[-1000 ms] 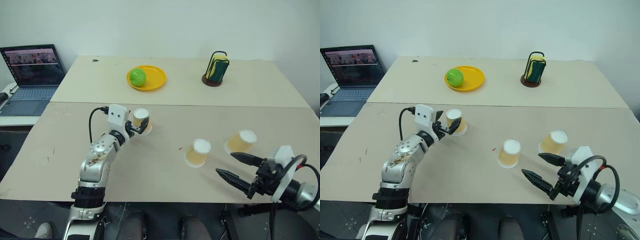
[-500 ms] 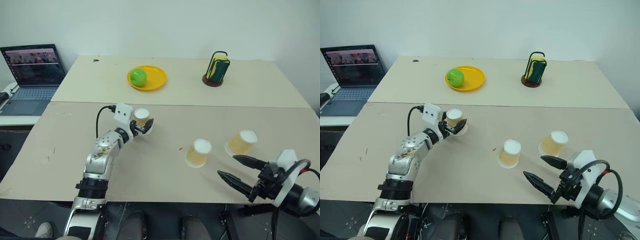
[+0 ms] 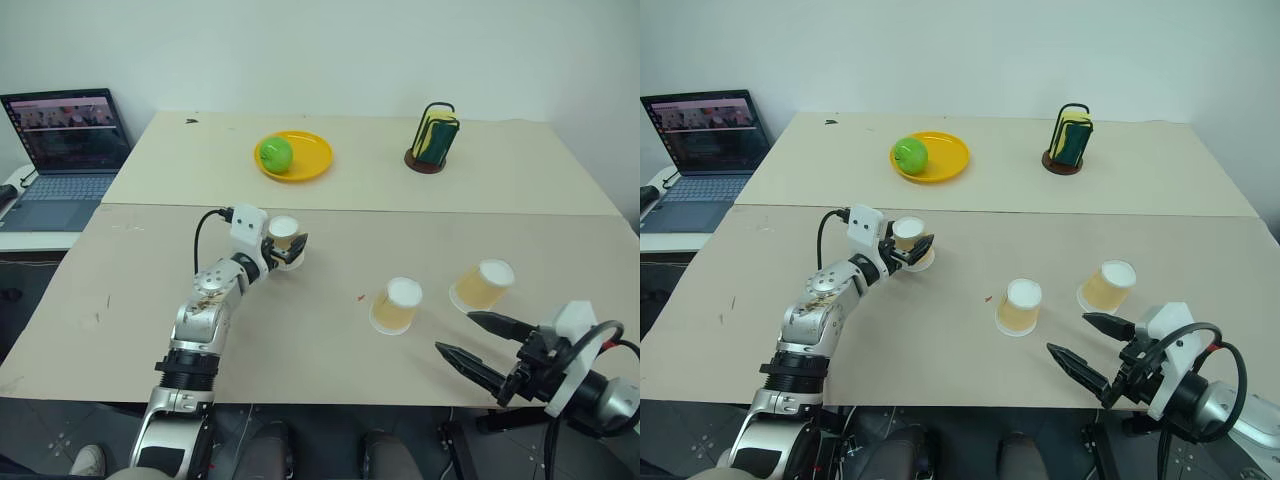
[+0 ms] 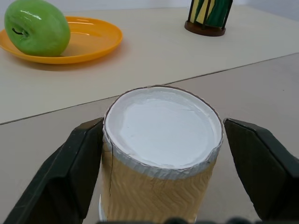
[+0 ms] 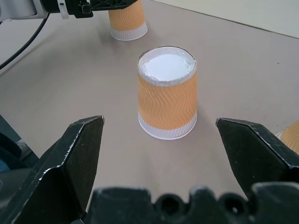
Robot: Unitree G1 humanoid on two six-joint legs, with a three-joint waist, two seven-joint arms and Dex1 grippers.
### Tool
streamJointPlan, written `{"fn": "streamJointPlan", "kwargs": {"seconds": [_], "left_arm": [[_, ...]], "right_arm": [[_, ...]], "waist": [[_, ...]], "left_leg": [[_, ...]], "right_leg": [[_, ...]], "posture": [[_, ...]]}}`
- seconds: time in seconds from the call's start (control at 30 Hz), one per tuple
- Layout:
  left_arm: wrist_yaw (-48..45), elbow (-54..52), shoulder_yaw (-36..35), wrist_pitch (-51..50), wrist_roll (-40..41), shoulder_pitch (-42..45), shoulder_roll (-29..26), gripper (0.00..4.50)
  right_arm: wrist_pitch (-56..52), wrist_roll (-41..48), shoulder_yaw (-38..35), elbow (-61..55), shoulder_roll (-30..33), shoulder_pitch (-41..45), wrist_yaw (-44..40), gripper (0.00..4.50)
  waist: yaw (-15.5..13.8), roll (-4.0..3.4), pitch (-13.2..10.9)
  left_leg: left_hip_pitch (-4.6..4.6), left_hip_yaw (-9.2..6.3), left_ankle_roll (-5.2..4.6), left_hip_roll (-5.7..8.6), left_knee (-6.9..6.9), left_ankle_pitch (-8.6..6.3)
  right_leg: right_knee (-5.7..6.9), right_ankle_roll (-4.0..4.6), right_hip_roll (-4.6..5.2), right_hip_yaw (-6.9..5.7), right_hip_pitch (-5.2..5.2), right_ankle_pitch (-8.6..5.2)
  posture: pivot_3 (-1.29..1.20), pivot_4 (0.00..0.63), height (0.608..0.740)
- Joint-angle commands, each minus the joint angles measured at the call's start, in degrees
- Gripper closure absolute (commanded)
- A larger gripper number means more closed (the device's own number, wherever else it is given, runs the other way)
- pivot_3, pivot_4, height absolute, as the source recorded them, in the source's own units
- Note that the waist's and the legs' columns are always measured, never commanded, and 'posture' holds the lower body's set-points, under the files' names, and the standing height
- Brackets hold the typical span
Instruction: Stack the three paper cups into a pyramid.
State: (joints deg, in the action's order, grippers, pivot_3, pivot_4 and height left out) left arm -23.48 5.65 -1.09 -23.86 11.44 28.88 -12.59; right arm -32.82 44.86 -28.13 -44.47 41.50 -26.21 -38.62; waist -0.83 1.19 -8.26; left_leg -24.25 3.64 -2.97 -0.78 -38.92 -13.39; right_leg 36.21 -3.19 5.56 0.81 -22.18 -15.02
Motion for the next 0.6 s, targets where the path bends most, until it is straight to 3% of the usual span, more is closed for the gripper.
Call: {"fn": "streamJointPlan", "kwargs": {"seconds": [0.03, 0.1, 0.37, 0.6], "left_arm": [[-0.06, -0.81, -0.45, 1.63, 0.26, 1.42, -0.16, 1.76], [-0.19, -1.0, -0.38, 1.41, 0.29, 1.2, -0.27, 2.1], [-5.58, -7.52, 0.01, 1.15, 4.05, -1.22, -1.2, 2.12], [-25.36, -24.18, 2.76, -5.02, 17.14, -8.15, -11.92, 2.12]], "right_arm": [[0.65, 0.79, -1.98, -1.9, 0.04, -0.03, 0.04, 0.0], [0.61, 0.93, -2.05, -1.86, 0.07, -0.04, 0.06, 0.0], [0.55, 0.66, -1.44, -1.56, 0.23, 0.34, 0.12, 0.0], [0.84, -0.12, -0.73, -0.82, 0.13, 0.53, -0.13, 0.0]], "waist": [[0.01, 0.0, 0.0], [0.01, 0.0, 0.0], [0.09, 0.0, 0.0], [0.2, -0.05, 0.03]], "left_leg": [[0.0, 0.0, 0.0, 0.0, 0.0, 0.0], [0.0, 0.0, 0.0, 0.0, 0.0, 0.0], [0.0, 0.0, 0.0, 0.0, 0.0, 0.0], [0.04, 0.01, 0.02, -0.04, 0.06, 0.01]], "right_leg": [[0.0, 0.0, 0.0, 0.0, 0.0, 0.0], [-0.01, 0.0, 0.0, 0.0, 0.0, 0.0], [-0.01, 0.0, 0.0, 0.0, -0.01, 0.0], [0.0, 0.03, 0.06, 0.02, -0.02, -0.01]], "posture": [[0.0, 0.15, 0.735], [0.0, 0.15, 0.735], [0.0, 0.15, 0.735], [0.0, 0.15, 0.735]]}}
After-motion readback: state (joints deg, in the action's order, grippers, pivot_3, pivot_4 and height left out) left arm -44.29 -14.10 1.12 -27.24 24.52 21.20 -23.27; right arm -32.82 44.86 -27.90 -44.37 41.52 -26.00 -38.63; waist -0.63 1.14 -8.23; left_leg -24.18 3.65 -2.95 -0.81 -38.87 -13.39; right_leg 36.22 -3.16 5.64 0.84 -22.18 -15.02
